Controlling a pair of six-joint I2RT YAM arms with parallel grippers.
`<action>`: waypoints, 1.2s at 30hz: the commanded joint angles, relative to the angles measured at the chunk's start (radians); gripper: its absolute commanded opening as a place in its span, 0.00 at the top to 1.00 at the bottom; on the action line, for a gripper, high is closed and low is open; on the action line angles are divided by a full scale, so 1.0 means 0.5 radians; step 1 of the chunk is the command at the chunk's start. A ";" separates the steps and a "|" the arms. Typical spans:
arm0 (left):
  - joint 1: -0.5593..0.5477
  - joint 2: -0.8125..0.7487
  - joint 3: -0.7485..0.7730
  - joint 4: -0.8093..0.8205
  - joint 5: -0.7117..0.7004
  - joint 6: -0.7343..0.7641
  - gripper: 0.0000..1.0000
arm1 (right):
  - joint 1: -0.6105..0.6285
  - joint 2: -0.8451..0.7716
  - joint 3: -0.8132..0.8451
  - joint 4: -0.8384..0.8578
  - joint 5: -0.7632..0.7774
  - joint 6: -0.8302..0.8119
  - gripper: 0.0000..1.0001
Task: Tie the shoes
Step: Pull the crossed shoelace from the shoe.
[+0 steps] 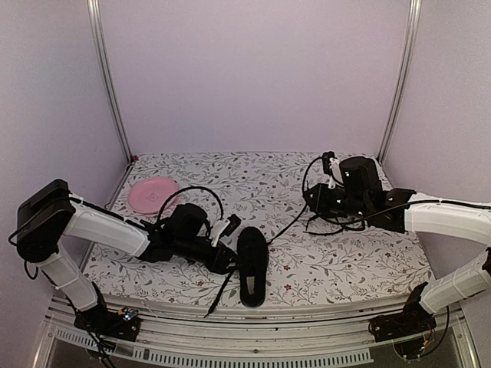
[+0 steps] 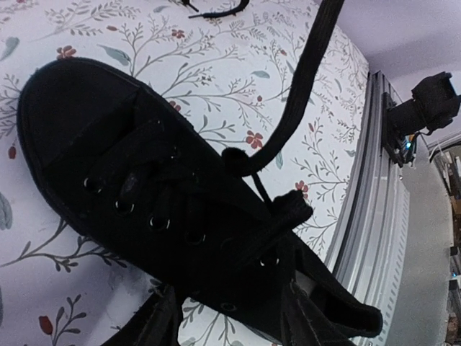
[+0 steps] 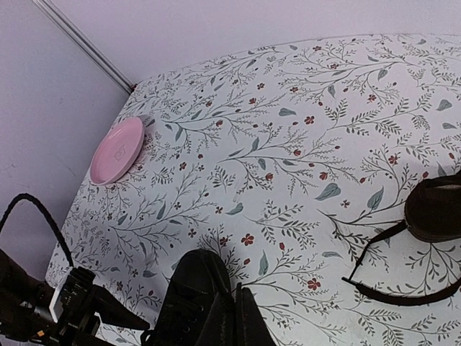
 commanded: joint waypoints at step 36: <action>-0.084 -0.385 -0.242 -0.050 -0.251 -0.060 1.00 | -0.129 -0.349 -0.136 -0.683 0.339 0.210 0.98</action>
